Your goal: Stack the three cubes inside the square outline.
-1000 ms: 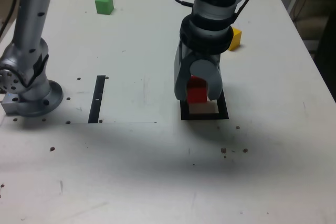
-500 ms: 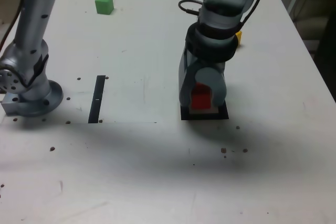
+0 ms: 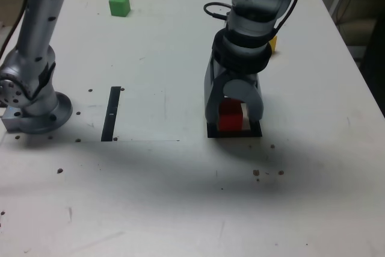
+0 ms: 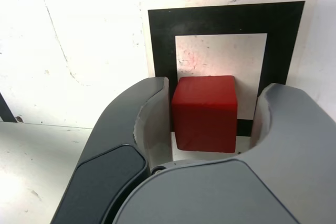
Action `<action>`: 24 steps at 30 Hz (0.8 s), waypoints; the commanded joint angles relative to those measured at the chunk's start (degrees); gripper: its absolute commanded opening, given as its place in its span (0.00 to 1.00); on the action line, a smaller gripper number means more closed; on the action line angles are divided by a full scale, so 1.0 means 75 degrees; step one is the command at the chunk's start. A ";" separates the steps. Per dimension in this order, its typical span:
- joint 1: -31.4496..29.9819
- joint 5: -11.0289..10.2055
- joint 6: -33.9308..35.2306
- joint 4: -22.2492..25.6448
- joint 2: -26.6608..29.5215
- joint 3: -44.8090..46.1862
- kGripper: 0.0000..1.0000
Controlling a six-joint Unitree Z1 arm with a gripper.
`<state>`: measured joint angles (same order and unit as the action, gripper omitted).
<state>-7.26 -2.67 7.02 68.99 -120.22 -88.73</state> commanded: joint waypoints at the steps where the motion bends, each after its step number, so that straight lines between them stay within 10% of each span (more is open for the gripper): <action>1: 0.0035 -0.0051 0.0002 -0.0001 0.0020 0.0050 0.99; 12: 0.0279 -0.0759 -0.0131 0.0273 0.0613 0.0227 0.99; 24: 0.1158 -0.0935 -0.1832 0.0259 0.0816 0.0006 1.00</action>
<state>0.55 -9.40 -4.89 70.78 -114.46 -88.21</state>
